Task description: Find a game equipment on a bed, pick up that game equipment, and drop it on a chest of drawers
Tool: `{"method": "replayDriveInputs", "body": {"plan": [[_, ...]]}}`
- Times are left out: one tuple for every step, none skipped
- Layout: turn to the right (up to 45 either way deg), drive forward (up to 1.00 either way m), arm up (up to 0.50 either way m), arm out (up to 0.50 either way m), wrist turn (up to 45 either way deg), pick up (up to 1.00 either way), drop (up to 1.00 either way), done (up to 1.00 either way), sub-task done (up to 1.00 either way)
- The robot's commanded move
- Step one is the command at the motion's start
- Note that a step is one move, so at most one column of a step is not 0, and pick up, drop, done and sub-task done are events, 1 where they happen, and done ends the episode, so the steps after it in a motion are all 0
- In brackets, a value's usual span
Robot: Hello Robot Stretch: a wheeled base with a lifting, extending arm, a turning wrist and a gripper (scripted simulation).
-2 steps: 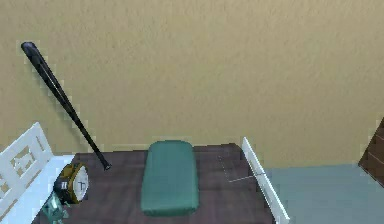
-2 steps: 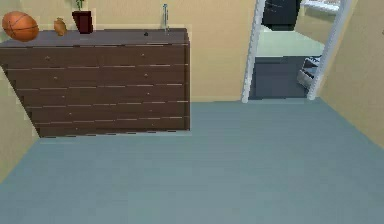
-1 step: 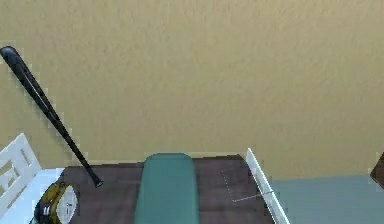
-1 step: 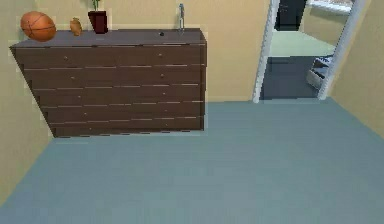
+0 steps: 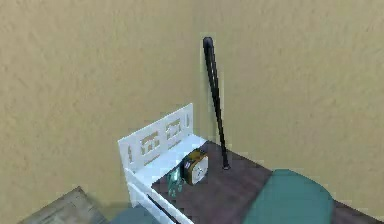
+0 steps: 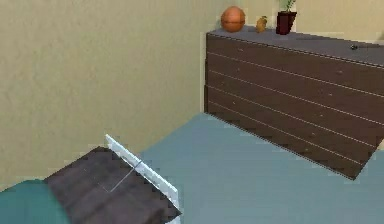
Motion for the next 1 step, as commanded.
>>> {"method": "replayDriveInputs", "body": {"plan": [[-45.0, 0.0, 0.0, 0.0, 0.0, 0.0, 0.0, 0.0, 0.0]]}}
